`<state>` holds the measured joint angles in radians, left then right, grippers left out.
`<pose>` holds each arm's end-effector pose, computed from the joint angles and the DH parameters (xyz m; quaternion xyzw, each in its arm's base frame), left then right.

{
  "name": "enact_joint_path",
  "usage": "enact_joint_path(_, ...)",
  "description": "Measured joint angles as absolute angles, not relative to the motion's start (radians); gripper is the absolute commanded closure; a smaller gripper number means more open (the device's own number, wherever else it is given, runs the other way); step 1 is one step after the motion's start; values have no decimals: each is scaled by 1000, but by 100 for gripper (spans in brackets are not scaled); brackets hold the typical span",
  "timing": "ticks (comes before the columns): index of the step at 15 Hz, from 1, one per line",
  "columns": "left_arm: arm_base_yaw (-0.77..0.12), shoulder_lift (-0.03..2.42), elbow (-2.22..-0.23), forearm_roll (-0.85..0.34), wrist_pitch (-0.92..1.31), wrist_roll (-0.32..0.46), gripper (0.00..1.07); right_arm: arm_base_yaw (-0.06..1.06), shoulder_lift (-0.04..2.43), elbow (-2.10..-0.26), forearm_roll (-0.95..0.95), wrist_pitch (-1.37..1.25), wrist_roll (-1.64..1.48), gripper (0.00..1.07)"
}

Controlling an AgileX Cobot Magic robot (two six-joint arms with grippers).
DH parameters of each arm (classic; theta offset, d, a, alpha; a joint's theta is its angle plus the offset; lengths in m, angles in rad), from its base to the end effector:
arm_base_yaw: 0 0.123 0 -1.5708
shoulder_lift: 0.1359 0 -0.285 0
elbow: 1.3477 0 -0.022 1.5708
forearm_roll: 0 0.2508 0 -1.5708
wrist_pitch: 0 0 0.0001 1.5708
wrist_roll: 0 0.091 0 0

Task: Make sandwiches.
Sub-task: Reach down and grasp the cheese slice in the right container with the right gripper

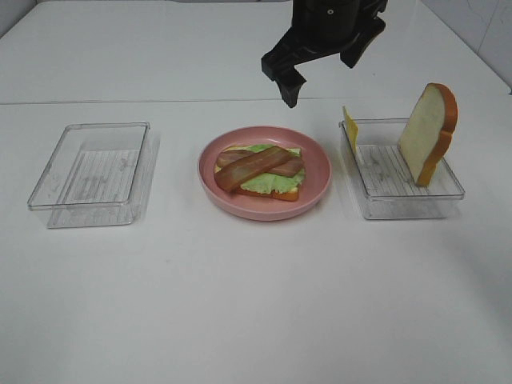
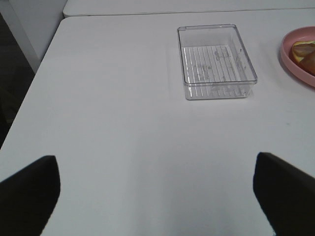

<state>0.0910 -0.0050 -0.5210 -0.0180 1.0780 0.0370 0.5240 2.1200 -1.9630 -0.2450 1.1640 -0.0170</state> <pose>-0.0087 -0.0022 0.2817 -0.0224 0.8506 0.0246 0.5247 0.4104 0.2137 0.2647 -0.2893 0.9352 -0.0732 0.1909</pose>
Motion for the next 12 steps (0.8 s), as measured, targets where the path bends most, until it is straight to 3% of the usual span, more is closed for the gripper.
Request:
enact_joint_path(7, 91, -5, -521, -18, 1078, 37, 7, 347, 2120, -1963, -142, 1167, -31, 10)
enact_joint_path(12, 91, -5, -521, -18, 1078, 37, 7, 335, 2180, -1963, -102, 1141, -42, 10)
